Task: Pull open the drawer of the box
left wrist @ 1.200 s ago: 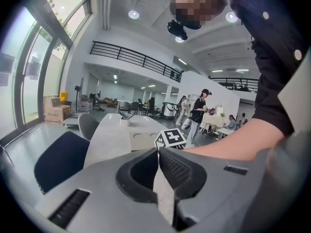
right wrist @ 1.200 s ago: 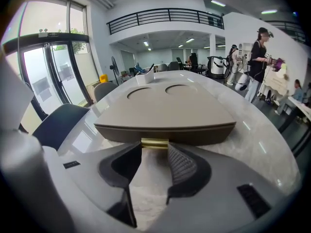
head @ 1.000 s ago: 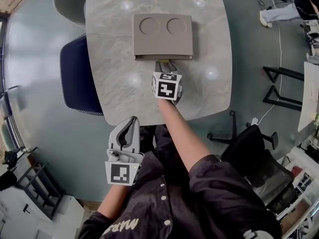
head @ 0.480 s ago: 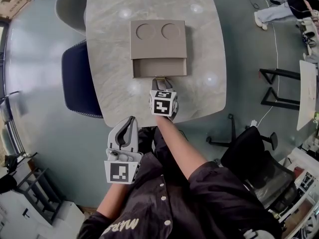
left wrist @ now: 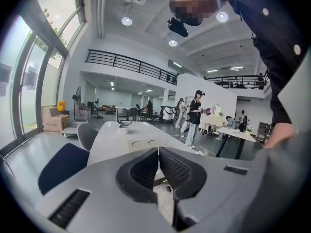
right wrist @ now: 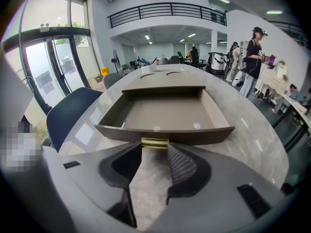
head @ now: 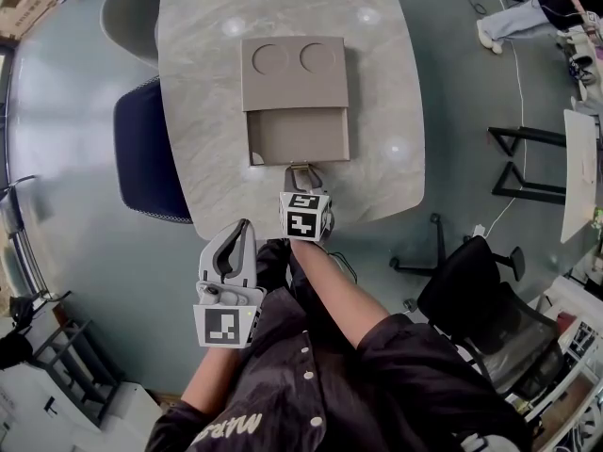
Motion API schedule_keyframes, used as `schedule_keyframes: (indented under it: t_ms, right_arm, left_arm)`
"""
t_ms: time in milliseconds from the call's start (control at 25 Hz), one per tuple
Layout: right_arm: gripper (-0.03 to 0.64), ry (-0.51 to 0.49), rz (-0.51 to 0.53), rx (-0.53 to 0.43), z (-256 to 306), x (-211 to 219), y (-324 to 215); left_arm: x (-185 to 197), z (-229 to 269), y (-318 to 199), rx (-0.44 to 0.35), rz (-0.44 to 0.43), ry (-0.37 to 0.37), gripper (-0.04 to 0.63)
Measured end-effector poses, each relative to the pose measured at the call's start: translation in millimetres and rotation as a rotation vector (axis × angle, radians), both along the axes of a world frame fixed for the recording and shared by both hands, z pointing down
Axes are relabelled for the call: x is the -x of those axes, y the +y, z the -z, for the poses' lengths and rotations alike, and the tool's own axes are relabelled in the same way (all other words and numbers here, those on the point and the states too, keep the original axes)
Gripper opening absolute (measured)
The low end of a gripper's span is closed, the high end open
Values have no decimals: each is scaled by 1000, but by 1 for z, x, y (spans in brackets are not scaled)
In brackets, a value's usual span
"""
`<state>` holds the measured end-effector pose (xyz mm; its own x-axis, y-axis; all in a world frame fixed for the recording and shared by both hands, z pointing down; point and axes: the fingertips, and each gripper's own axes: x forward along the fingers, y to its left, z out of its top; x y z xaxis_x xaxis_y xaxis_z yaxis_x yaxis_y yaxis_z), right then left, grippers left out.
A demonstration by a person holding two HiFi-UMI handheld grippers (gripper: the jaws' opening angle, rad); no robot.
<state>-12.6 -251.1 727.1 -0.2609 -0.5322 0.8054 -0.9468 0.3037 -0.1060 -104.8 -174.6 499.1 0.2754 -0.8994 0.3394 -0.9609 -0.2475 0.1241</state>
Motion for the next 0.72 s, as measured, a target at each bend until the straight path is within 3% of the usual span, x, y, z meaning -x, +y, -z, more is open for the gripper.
schedule_keyframes:
  t_ms: [720]
  right_arm:
    - [160, 6, -1, 19, -2, -6, 29]
  left_arm:
    - [-5, 1, 5, -3, -7, 6, 17]
